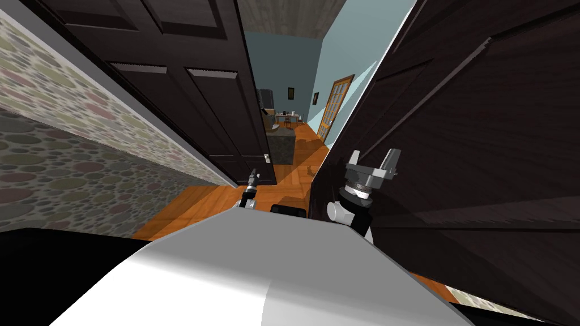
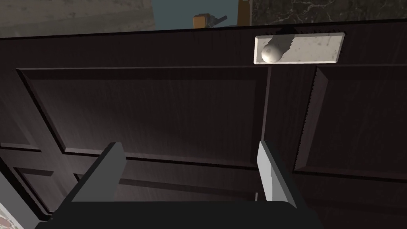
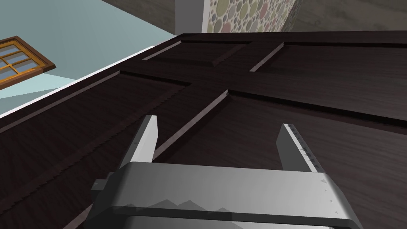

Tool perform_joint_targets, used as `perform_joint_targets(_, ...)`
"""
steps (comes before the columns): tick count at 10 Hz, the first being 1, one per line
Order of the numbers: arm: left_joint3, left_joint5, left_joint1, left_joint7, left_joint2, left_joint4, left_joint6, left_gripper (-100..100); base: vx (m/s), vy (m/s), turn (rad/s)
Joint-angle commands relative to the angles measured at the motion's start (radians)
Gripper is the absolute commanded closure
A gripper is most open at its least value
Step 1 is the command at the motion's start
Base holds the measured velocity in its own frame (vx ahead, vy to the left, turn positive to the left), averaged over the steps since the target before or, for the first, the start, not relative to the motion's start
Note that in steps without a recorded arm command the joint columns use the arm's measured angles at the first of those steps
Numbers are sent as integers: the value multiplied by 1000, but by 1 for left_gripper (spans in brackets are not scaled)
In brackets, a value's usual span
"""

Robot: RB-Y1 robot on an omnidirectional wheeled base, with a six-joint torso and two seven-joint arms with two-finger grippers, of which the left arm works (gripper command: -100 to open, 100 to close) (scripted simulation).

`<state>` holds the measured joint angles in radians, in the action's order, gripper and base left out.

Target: Pull the door open

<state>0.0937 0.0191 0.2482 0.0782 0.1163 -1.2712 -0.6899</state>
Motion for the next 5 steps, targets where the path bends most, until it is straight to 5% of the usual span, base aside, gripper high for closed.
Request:
perform_joint_targets(1, 4, 3, -10, 5, 2, 32, -6, -100, 94, 4, -23)
perform_joint_targets(5, 14, 9, -33, 12, 3, 118, -23, -100, 99, 16, -21)
